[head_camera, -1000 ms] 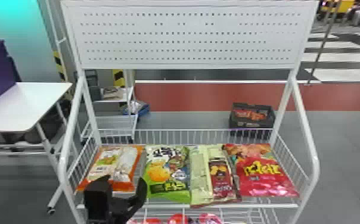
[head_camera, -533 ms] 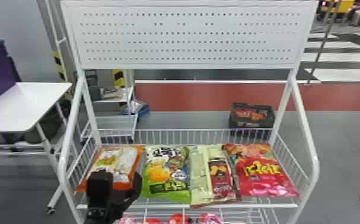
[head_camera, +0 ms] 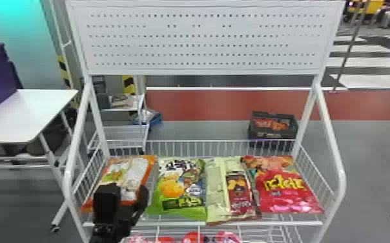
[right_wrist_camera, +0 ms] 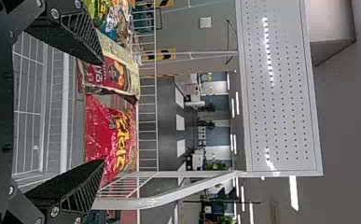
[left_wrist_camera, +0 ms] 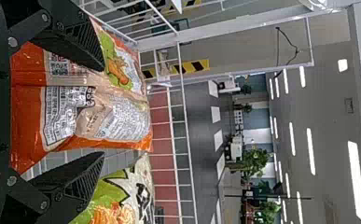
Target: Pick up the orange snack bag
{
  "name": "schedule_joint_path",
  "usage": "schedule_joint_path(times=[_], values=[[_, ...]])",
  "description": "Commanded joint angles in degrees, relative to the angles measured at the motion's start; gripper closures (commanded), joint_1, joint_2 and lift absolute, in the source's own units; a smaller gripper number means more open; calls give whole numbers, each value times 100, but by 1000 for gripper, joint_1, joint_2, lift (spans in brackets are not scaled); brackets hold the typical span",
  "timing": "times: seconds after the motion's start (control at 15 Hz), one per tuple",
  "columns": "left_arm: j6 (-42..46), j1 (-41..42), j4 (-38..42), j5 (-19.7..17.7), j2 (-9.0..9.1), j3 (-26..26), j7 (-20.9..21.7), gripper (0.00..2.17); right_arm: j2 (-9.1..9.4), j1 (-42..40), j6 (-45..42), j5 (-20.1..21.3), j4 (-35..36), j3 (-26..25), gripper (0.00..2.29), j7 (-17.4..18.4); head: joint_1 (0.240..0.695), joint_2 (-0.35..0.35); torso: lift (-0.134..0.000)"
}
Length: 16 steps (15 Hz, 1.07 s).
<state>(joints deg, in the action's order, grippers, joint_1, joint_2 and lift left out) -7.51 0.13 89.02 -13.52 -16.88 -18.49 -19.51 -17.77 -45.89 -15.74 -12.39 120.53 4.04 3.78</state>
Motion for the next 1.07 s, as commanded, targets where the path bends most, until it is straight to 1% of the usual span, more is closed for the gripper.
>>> schedule_joint_path(times=[0.0, 0.07, 0.13, 0.27, 0.4, 0.47, 0.53, 1.0], values=[[-53, -13, 1, 8, -8, -5, 0, 434, 2, 9, -11, 0, -3, 0, 144, 0, 499, 0, 0], [-53, -13, 1, 8, -8, -5, -9, 522, 2, 9, 6, -9, -3, 0, 144, 0, 499, 0, 0], [-53, -4, 1, 16, -17, -5, -9, 545, 2, 9, -11, -9, -3, 0, 144, 0, 499, 0, 0], [-53, 22, 1, 16, -35, -14, -97, 734, 2, 18, 6, -9, -12, 0, 144, 0, 499, 0, 0], [-53, 48, 19, -10, -35, 21, -158, 1119, 2, 27, 6, -9, -12, 0, 144, 0, 499, 0, 0], [-53, 57, 45, -36, -35, 21, -167, 1345, 2, 27, -11, -18, -12, 0, 144, 0, 499, 0, 0], [-71, 57, 63, -45, -43, 21, -193, 1423, 2, 27, -11, -53, -12, 0, 144, 0, 499, 0, 0], [-159, 198, 265, -36, -61, 109, -229, 1423, 19, 27, -11, -53, -12, 0, 144, 0, 499, 0, 0]])
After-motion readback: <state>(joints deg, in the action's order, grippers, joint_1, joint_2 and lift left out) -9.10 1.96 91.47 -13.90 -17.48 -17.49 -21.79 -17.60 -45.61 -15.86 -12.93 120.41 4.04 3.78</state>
